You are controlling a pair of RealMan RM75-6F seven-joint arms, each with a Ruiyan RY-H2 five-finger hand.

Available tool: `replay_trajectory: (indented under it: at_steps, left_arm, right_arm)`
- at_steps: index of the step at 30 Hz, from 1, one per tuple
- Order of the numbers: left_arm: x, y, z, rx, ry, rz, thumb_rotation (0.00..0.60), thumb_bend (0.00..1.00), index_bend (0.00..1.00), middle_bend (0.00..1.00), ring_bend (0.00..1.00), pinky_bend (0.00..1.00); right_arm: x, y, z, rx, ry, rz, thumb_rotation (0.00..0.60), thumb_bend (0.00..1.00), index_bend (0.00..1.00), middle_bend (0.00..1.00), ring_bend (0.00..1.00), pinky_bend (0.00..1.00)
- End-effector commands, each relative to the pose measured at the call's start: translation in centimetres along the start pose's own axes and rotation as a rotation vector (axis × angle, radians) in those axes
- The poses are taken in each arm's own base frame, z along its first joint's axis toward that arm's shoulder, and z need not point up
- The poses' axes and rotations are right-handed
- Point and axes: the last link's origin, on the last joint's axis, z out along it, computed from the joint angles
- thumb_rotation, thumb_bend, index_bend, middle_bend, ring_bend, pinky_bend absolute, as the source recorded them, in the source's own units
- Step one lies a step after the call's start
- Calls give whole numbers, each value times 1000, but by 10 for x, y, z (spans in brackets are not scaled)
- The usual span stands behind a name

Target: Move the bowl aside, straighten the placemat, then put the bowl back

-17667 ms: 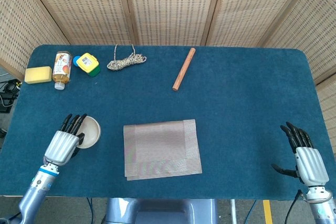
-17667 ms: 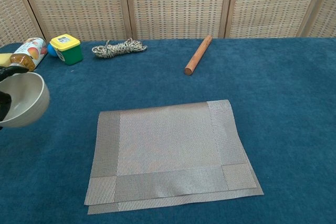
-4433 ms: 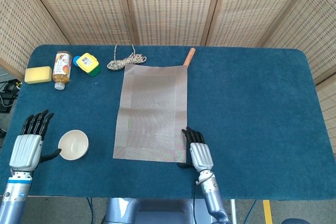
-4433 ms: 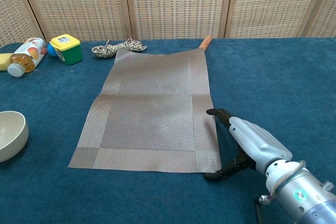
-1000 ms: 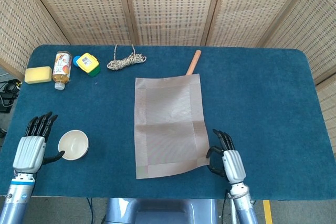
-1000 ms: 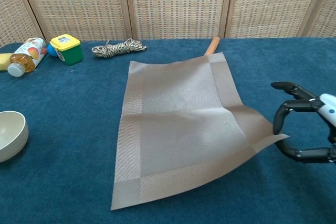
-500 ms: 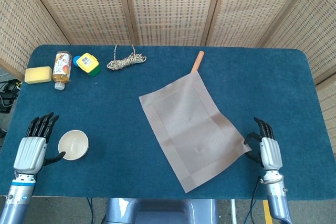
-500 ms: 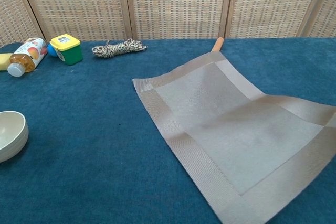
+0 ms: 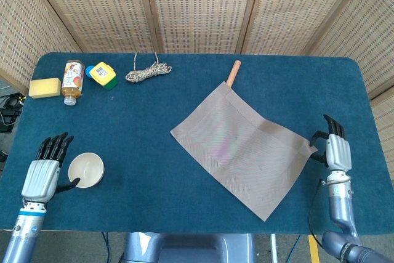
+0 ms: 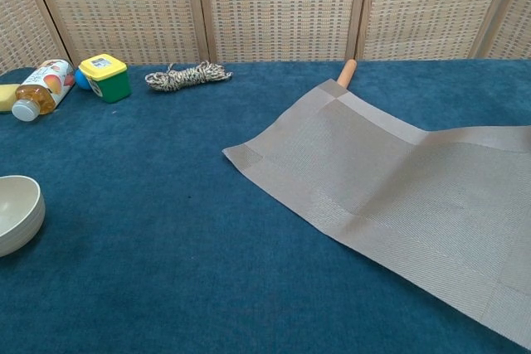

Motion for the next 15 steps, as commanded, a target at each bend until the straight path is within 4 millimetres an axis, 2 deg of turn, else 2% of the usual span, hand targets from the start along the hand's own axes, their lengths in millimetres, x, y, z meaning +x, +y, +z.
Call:
replay_trajectory:
  at_steps: [1, 3, 6, 9, 12, 15]
  left_arm:
    - [-1, 1, 1, -2, -2, 2, 600, 51, 1, 0, 0, 0]
    - [-1, 2, 2, -4, -4, 4, 600, 51, 1, 0, 0, 0]
    - [-3, 2, 3, -8, -7, 9, 600, 51, 0, 0, 0, 0]
    - [-4, 3, 5, -11, -13, 14, 600, 50, 1, 0, 0, 0]
    - [-5, 7, 10, -20, -14, 14, 600, 51, 1, 0, 0, 0]
    - [-1, 20, 29, -76, -9, 57, 600, 51, 9, 0, 0, 0]
  right_arm:
    - [8, 0, 3, -5, 11, -41, 600, 420, 462, 8, 0, 0]
    - [11, 2, 0, -6, 18, -59, 600, 373, 315, 0, 0, 0]
    - [16, 4, -5, -11, 29, -71, 600, 316, 150, 0, 0, 0]
    - [23, 7, -15, -13, 49, -71, 600, 288, 80, 0, 0, 0]
    - [32, 8, -30, -4, 78, -45, 600, 277, 69, 0, 0, 0]
    - [44, 3, -54, 49, 100, 39, 600, 277, 73, 0, 0, 0]
